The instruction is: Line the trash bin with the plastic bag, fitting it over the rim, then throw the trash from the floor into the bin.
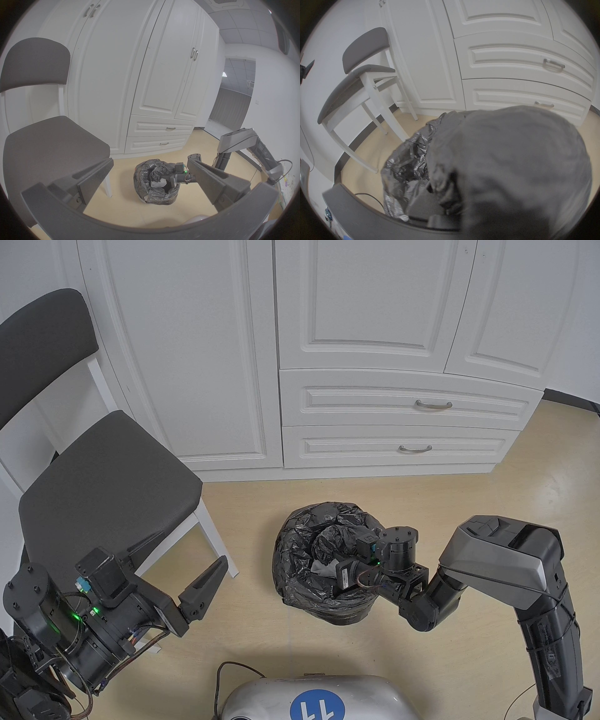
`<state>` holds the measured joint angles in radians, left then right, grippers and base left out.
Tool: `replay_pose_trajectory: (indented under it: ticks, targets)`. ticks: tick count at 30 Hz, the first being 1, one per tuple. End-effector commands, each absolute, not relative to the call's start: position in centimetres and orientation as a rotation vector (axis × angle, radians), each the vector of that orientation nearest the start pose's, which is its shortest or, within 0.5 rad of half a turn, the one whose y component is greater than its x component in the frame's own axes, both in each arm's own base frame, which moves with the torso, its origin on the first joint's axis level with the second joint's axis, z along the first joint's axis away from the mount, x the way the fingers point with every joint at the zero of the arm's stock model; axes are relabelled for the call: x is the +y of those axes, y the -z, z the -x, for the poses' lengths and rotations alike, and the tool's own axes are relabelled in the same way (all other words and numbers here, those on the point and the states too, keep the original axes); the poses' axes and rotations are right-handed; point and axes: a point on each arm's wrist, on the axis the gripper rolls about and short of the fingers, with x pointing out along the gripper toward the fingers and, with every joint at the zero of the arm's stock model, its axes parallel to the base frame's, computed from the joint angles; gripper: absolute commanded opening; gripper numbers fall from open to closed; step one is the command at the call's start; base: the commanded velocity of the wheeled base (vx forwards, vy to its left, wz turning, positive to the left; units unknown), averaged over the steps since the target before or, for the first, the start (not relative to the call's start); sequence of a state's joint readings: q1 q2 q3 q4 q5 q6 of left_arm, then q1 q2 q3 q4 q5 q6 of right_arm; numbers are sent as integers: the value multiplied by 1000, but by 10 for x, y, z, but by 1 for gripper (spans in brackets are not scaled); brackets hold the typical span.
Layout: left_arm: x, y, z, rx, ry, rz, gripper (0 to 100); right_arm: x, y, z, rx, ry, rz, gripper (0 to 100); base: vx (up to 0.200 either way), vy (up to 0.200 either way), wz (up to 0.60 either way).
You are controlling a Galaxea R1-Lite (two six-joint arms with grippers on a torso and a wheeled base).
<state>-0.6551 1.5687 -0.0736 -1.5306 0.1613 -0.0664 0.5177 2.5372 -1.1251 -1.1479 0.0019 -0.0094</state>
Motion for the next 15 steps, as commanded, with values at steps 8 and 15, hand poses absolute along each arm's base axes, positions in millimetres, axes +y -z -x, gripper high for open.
replay_pose_trajectory:
  ticks: [8, 15]
  targets:
    - [-113, -134, -153, -13, 495, 79, 100, 212, 8, -390, 299, -493, 86, 0, 0, 0, 0]
    - [-113, -134, -153, -10, 495, 78, 100, 219, 7, -389, 409, -422, 133, 0, 0, 0, 0]
